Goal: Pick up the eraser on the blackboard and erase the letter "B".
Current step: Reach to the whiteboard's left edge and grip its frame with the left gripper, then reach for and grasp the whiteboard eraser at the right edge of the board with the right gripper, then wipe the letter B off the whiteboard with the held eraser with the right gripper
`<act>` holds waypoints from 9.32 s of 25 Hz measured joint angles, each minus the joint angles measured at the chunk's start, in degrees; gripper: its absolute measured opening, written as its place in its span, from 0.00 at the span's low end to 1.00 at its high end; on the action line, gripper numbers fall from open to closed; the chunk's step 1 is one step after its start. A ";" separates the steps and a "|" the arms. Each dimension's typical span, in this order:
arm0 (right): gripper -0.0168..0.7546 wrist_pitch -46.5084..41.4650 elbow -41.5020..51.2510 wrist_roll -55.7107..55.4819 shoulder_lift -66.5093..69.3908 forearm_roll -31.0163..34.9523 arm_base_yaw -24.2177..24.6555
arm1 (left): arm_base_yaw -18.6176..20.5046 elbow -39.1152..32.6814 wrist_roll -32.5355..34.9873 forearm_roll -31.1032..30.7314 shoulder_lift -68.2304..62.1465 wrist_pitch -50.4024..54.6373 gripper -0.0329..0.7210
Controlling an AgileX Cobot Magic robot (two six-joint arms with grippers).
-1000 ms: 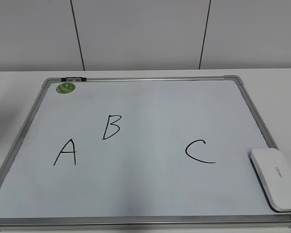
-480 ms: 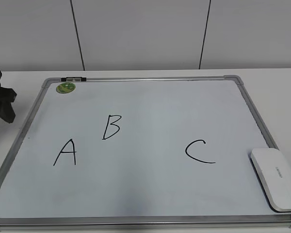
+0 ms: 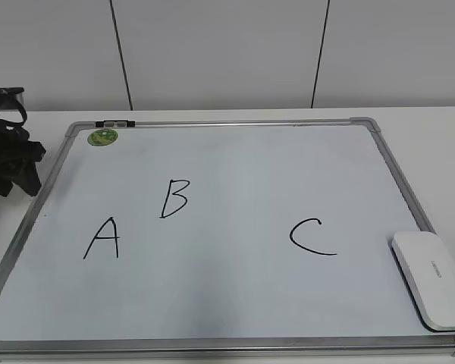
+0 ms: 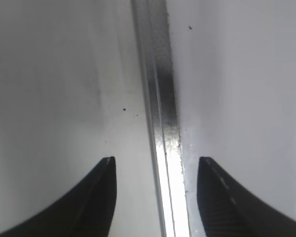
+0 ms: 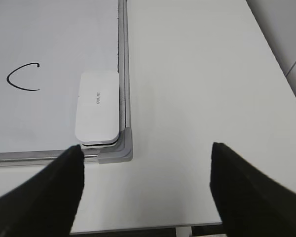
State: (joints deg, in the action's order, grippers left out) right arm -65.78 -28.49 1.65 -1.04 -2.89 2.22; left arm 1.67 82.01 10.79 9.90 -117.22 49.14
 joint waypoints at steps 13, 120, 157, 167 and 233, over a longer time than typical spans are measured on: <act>0.79 0.00 0.00 0.00 0.00 0.00 0.00 | 2.26 1.64 3.84 5.24 -5.89 0.81 0.47; 0.81 25.87 -11.33 14.59 78.54 15.78 -4.61 | 2.82 3.06 3.58 9.33 -7.72 2.87 0.09; 0.74 30.06 -16.76 8.28 97.45 12.71 -4.70 | 2.90 3.06 3.58 9.33 -7.72 2.87 0.09; 0.73 29.11 -16.86 8.08 97.33 12.80 -4.70 | 2.90 3.06 3.58 9.33 -7.72 2.87 0.09; 0.73 -0.69 -97.19 3.83 142.53 6.16 -35.62 | 2.90 3.15 3.58 9.63 -7.72 3.12 0.10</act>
State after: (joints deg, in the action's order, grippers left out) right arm -66.47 -125.68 5.48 141.49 3.27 -33.40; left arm 4.57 85.16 14.37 19.53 -124.95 52.26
